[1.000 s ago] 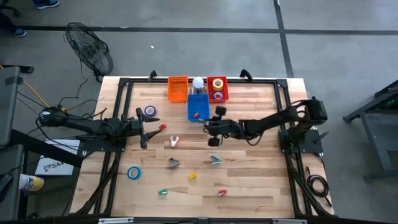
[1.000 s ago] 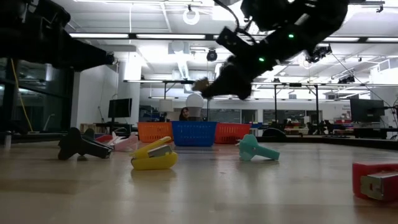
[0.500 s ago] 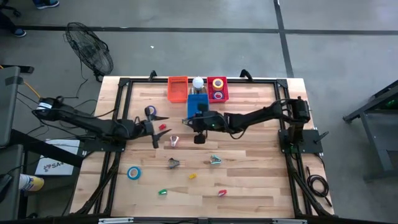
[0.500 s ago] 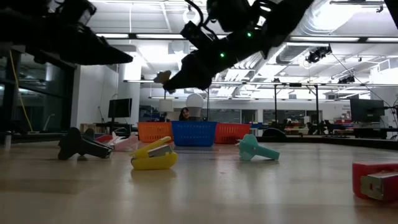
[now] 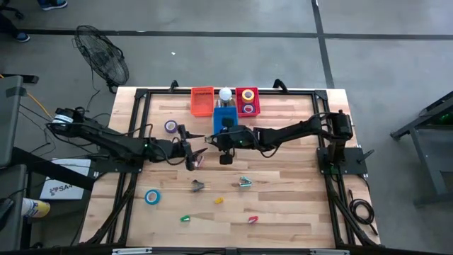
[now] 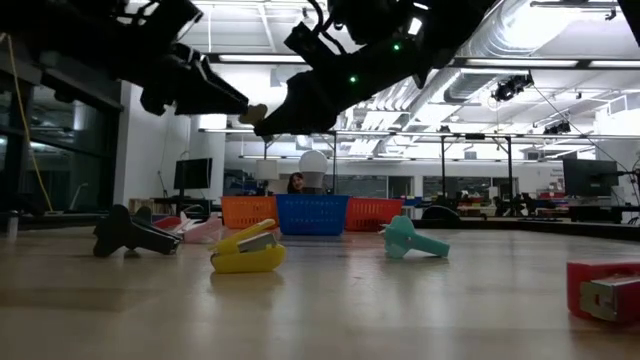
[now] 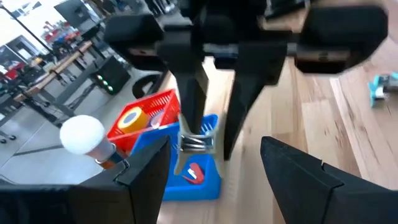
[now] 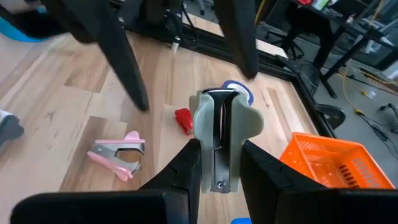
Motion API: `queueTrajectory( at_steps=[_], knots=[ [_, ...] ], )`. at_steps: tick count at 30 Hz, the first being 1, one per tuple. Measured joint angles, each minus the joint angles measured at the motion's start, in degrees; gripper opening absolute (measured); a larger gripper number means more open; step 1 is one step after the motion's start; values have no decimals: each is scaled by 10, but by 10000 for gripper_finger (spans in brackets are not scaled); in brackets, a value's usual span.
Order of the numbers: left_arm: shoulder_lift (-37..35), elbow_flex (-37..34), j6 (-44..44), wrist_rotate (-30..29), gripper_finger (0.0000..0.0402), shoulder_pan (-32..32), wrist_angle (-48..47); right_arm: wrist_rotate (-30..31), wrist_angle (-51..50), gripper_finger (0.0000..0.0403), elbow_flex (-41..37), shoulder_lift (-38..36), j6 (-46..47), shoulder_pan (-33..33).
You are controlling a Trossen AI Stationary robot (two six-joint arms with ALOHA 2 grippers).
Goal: Pick and place Stapler, Stapler remover, tape
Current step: Put the gray staple remover into the orange basket
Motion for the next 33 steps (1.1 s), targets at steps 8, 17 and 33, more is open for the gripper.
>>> queueTrajectory(
  at_steps=[8, 17, 33],
  knots=[
    [42, 20, -11, 6, 246, 5, 1, -33, 0, 78, 0, 0, -39, 11],
    [44, 20, -45, 50, 246, 18, 3, -10, -26, 78, 0, 0, -74, 18],
    [44, 20, -60, 77, 192, 18, -2, -5, -33, 77, 0, 0, -79, 18]
  ],
)
